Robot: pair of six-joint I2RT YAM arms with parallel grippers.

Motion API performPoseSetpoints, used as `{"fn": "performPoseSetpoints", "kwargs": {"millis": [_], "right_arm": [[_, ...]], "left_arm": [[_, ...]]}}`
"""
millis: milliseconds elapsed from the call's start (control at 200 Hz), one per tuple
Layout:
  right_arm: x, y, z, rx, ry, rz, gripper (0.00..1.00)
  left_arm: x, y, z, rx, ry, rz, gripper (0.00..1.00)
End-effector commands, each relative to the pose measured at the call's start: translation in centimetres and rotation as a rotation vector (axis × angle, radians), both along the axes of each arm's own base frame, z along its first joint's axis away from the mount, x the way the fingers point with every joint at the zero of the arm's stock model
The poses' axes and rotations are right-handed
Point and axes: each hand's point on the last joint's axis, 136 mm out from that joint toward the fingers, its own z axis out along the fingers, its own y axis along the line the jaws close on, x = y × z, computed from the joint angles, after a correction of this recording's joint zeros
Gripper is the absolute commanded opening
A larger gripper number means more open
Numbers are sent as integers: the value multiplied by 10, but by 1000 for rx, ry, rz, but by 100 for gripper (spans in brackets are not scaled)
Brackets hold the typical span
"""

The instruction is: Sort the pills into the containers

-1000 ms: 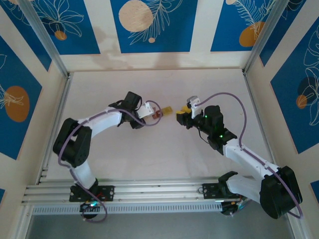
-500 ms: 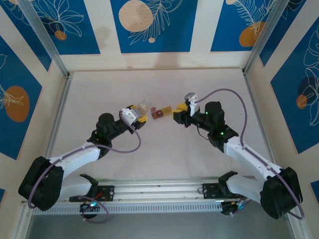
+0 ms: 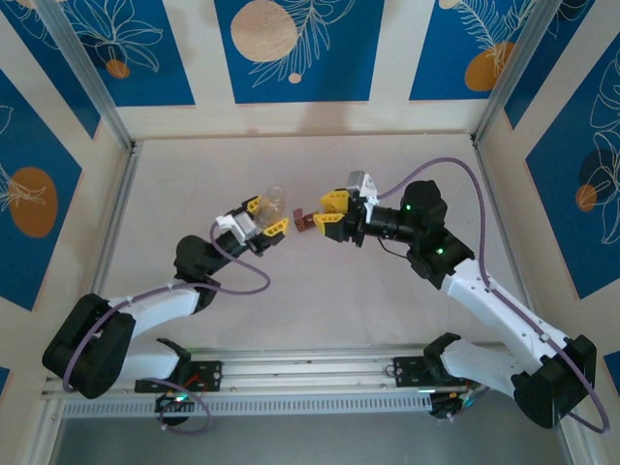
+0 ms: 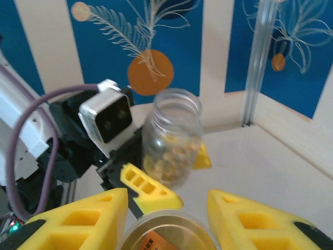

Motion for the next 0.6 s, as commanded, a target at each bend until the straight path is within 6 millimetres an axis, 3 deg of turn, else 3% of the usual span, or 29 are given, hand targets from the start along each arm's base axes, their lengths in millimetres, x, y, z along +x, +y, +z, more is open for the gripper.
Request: {"fn": "performPoseSetpoints", "kwargs": {"millis": [0, 385, 595], "right_arm": [[-17, 3, 10, -21, -69, 67, 0], [-33, 17, 11, -68, -141, 148, 0], [-39, 21, 8, -77, -176, 187, 0]], "left_arm": [[-20, -4, 12, -28, -48, -78, 0], [-41, -27, -12, 31, 3, -245, 0], [-53, -37, -15, 46, 9, -334, 0]]}}
